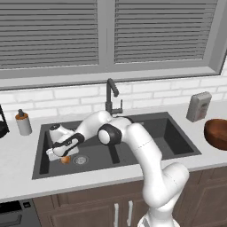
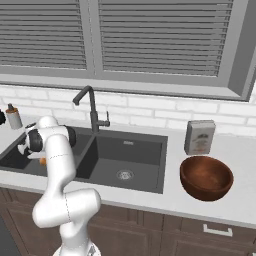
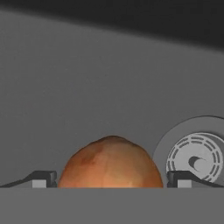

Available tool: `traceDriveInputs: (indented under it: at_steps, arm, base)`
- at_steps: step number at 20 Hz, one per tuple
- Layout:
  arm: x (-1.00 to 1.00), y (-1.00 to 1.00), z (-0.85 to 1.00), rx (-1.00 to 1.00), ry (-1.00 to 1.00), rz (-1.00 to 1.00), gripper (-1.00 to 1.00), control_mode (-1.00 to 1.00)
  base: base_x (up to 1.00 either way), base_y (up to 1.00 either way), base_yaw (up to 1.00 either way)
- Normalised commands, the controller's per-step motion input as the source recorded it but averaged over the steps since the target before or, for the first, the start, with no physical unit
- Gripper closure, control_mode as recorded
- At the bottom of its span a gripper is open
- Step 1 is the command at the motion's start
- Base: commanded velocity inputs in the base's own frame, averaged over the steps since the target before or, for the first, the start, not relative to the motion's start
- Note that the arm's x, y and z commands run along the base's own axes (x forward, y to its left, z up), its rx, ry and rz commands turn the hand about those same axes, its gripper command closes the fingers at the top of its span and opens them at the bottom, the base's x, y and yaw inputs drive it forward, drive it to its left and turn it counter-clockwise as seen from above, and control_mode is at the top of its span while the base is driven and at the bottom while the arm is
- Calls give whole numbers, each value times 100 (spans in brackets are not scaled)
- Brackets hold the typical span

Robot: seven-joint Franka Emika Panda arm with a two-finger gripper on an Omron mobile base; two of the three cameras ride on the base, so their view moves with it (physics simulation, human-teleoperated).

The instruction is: Pick the onion from the sink and place it in the bowl. Then pick the bowl and place it in the microwave. Then close the microwave door and press the start button.

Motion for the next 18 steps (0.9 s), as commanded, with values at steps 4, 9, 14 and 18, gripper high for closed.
traceDriveInputs:
  at_steps: [4,9,14,18]
  arm:
    - [-12,0,-18,0,0,0,-100,-100]
    - [-15,0,-19,0,0,0,-100,-100]
    - [-16,0,-29,0,0,0,100,-100]
    - [-40,0,-39,-1,-1,0,100,-100]
  base:
    - [0,0,0]
    - [0,0,0]
    - [0,0,0]
    - [0,0,0]
